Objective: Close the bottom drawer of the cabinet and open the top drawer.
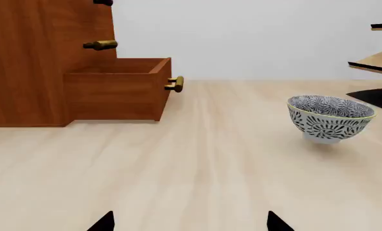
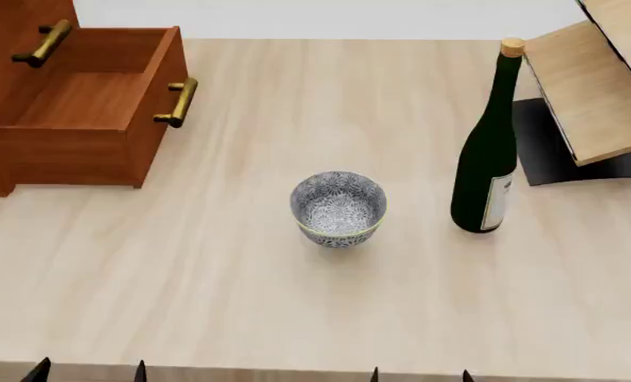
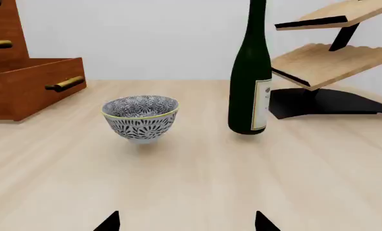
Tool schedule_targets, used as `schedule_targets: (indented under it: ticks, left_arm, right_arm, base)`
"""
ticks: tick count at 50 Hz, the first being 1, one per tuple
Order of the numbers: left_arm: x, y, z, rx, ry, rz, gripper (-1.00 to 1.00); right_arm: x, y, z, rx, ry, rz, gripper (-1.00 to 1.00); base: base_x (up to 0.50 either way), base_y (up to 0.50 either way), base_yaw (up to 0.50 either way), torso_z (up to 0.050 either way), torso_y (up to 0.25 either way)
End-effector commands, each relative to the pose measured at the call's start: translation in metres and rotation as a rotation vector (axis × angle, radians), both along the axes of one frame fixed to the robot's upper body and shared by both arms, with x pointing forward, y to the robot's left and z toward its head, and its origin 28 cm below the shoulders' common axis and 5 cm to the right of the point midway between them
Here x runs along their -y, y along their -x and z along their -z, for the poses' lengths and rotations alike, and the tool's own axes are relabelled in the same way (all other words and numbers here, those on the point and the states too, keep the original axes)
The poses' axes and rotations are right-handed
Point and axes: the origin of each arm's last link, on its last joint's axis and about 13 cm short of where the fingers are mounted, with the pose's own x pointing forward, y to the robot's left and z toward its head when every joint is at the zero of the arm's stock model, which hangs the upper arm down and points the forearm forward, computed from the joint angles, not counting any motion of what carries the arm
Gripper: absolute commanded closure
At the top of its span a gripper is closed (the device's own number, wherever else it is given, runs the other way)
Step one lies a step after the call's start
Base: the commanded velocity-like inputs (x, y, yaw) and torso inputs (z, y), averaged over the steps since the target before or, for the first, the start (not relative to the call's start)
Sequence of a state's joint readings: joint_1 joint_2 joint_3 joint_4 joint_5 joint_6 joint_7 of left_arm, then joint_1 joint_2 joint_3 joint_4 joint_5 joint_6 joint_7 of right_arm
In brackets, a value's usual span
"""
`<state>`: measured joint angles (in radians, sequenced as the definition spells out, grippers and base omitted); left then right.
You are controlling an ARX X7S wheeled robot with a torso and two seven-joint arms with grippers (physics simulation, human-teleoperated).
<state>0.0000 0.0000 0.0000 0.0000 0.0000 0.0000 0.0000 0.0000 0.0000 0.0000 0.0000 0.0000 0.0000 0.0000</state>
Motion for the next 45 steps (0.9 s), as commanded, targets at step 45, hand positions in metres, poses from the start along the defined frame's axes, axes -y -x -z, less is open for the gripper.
schedule_targets:
  ticks: [45]
  left_arm:
    - [-0.003,0.0,-0.06,0.171,0.007,0.011,-1.0]
  right_arm:
    - [0.002,-0.004,-0.039,0.073,0.041,0.014,-1.0]
  base:
    - [0.0,0.0,0.0,0.028,0.0]
